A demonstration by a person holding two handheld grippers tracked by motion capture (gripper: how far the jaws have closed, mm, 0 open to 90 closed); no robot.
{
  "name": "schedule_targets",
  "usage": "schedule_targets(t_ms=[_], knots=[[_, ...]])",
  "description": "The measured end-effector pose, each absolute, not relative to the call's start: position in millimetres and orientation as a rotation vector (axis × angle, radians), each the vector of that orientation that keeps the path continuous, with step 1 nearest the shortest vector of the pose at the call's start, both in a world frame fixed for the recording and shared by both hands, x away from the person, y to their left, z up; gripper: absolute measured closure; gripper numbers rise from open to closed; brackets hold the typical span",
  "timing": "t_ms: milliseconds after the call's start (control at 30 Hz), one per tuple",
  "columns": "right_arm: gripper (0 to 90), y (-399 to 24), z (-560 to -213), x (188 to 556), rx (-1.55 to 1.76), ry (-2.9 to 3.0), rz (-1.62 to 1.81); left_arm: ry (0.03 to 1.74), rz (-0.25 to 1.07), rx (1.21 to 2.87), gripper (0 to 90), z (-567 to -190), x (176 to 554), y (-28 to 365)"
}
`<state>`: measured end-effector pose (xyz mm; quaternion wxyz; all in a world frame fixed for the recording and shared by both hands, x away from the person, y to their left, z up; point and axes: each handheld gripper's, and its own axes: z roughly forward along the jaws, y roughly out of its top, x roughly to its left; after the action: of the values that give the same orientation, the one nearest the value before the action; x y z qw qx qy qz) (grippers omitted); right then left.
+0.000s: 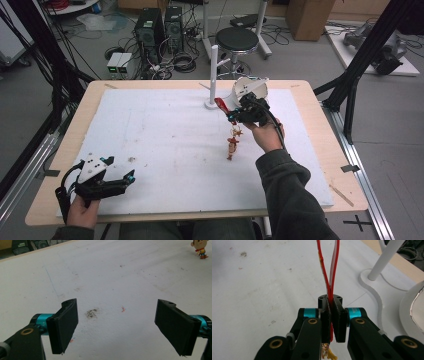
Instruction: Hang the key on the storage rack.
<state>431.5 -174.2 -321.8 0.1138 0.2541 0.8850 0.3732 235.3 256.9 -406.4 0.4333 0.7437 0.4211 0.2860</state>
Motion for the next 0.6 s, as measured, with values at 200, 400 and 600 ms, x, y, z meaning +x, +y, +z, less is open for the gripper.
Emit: schedule_targets(t_ms=[200,400,600], knots=[[86.9,-170,-315,439,0.787,2.566,1.081,1.049,0.713,1.851,19.4,-406,235,257],[86.9,-164,-305,446,0.803,2.55,1.087,1.049,0.717,1.85,19.4,-406,236,258],[86.9,-158,-297,456,0.817,2.529,1.088,1.048,0.717,1.847,19.4,-406,236,258]])
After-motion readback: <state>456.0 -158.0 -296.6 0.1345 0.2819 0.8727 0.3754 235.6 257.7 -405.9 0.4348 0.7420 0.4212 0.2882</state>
